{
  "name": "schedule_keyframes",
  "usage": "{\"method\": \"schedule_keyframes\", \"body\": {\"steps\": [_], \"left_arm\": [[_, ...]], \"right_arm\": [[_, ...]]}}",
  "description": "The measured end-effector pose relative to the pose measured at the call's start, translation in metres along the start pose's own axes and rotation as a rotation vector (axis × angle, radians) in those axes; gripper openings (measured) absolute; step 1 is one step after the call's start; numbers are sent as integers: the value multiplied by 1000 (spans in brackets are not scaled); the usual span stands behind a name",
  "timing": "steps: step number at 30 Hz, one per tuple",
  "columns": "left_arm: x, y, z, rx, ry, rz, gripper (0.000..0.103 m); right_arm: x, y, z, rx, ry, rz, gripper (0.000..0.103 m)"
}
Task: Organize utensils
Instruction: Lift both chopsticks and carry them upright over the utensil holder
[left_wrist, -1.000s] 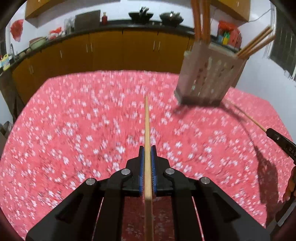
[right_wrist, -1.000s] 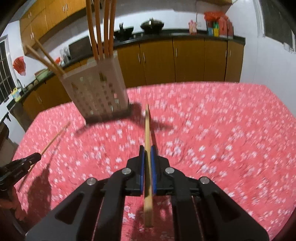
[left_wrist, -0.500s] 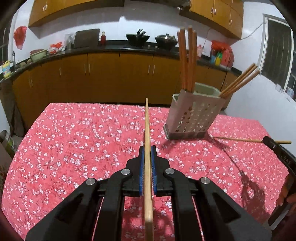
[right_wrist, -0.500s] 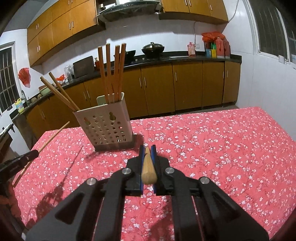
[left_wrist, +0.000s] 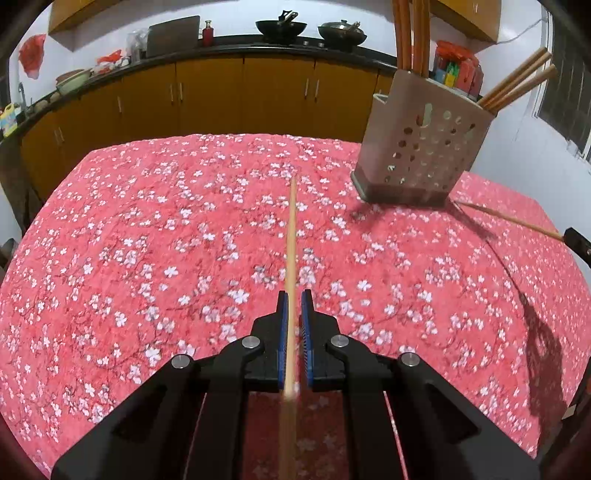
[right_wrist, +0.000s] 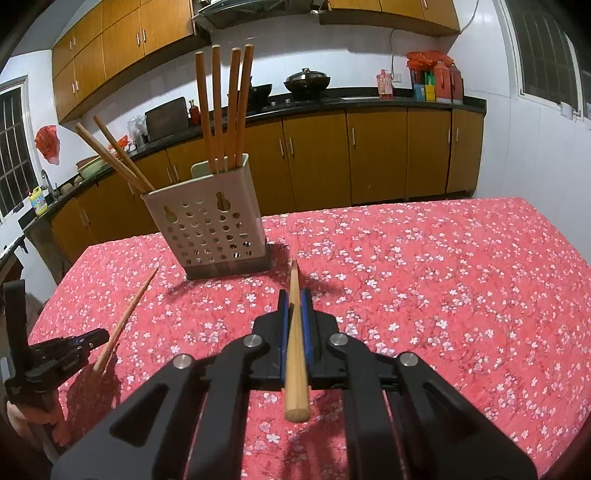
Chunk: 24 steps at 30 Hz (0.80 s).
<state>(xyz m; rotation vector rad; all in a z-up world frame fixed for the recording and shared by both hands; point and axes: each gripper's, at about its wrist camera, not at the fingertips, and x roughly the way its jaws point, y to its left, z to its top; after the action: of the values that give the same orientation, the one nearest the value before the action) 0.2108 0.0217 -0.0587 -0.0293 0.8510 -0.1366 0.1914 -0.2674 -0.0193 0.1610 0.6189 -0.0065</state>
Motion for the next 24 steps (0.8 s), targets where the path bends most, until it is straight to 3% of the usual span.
{"method": "schedule_keyframes", "body": {"steps": [13,17,19,24], "left_arm": [[-4,7,-24,20,36,15,16],[-9,4,-28,46,37,6,15],[-10,2,-30,57,39,13,8],[-15,3,-28,58,34,18,7]], "right_arm": [[1,2,-3,1,13,7,8],[3,3,-4,3,20,8,8],[3,3,-4,3,18,8,8],[-4,1,0,5,-8,5,8]]}}
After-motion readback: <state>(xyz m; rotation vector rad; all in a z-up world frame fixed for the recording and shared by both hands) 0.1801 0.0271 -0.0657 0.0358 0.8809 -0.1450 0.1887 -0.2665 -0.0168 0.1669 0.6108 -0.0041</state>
